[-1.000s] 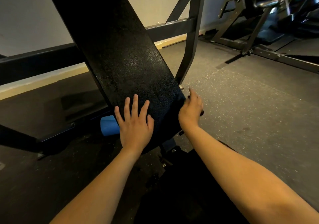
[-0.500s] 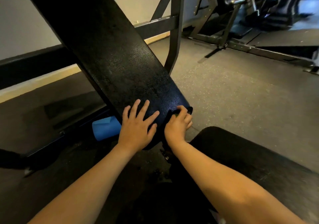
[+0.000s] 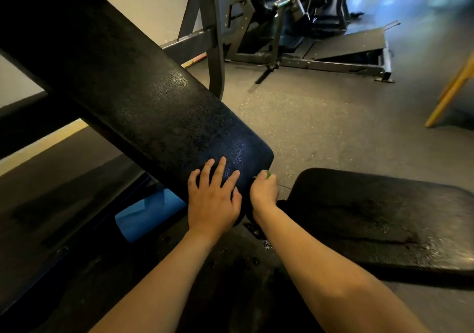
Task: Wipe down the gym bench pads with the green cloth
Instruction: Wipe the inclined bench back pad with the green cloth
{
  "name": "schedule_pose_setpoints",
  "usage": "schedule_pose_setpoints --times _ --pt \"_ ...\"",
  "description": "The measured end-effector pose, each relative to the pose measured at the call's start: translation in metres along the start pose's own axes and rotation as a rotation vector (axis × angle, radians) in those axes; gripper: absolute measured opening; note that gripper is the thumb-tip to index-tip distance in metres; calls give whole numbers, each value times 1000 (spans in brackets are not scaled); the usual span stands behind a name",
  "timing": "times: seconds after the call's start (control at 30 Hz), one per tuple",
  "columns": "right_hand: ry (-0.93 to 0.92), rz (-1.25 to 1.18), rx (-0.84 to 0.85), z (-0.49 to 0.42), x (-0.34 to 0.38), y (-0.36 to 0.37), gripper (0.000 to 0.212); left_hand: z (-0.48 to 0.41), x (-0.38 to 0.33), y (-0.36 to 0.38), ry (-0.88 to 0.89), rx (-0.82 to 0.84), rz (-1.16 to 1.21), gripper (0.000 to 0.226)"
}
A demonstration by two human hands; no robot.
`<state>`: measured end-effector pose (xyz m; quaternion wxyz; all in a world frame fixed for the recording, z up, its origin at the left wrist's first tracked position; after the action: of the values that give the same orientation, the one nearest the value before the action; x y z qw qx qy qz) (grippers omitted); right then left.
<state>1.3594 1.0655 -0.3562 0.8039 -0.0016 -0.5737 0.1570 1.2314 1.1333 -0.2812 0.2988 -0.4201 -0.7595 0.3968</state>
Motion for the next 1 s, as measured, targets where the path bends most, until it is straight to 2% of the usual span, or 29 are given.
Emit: schedule_pose_setpoints --times 0.13,0.27,0.37,0.47,0.6,0.7,0.77,0.9,1.0 --pt "-29 60 1 15 -11 -6 31 2 2 -1 16 1 23 44" --pt "-20 -161 -51 -17 15 -13 14 3 2 -2 39 -16 47 44" --pt "26 -346 -7 -45 31 -6 35 2 1 0 33 -51 49 43" --pt "11 -298 16 -53 31 4 35 0 1 2 28 -47 42 44" --pt "11 -275 54 -44 5 16 55 0 -1 0 6 -13 28 45" --pt "-45 -190 109 0 7 8 63 1 0 -1 17 6 24 47" --pt "-74 -112 143 32 6 -1 61 1 -1 -4 33 23 26 48" --pt "-123 90 97 63 -9 -18 51 4 0 -9 81 73 46 52" --pt "-152 68 118 55 -5 -22 47 19 16 -9 111 87 44 50"
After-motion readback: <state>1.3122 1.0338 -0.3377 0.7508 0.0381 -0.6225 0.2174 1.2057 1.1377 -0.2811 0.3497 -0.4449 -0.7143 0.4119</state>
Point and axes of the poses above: each hand's wrist, its own z-axis away from the middle knuckle, its own y-axis out of the palm, x = y × z, the point moved 7 cm from there along -z, towards the middle knuckle, and after that the axes turned 3 degrees about y, right-handed, at the moved point
